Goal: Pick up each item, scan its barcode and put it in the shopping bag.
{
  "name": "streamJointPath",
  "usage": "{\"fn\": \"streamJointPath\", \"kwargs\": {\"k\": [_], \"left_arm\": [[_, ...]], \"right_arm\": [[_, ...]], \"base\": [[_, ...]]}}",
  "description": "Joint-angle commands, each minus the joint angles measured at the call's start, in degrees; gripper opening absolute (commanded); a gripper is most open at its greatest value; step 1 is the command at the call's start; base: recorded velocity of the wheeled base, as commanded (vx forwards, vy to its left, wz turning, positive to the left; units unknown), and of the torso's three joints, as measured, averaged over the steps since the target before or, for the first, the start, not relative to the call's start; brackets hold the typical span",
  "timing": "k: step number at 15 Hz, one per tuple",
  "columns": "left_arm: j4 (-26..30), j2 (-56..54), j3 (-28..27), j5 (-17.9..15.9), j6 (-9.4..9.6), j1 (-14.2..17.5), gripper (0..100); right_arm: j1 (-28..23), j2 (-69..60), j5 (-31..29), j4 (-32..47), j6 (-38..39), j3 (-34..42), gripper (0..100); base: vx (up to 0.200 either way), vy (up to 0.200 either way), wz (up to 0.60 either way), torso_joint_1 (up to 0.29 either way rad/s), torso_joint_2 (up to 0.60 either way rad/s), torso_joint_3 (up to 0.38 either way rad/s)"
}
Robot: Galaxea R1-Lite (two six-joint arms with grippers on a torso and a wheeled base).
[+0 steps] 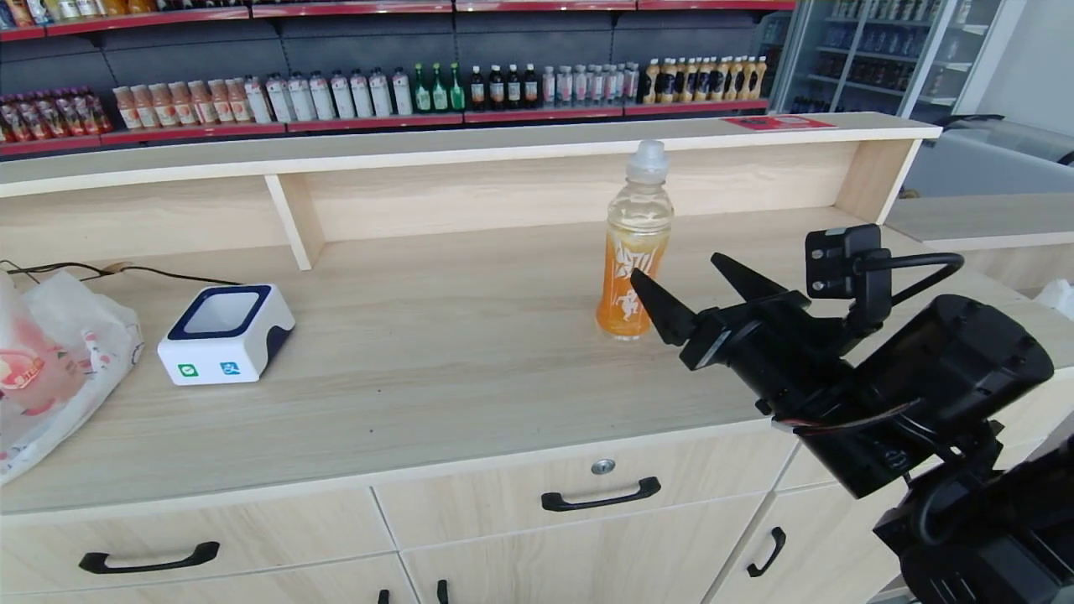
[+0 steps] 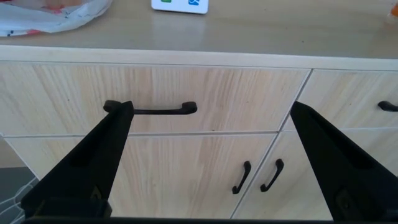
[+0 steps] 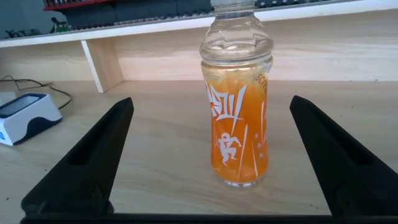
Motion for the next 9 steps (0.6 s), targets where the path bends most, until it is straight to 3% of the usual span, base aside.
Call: {"fn": "streamJointPath", "kwargs": {"k": [1, 9], "left_arm": [[-0.01, 0.00, 0.00, 0.00, -0.04, 0.01, 100], [-0.01, 0.00, 0.00, 0.00, -0.04, 0.01, 100]], "right_arm": [[-0.73, 2.97, -0.01, -0.08, -0.52, -1.63, 100], [-2.92, 12.12, -0.01, -0.08, -1.04, -9.27, 100]], "base": [[0.000, 0.000, 0.00, 0.000, 0.00, 0.000], [0.000, 0.000, 0.00, 0.000, 0.00, 0.000]]}}
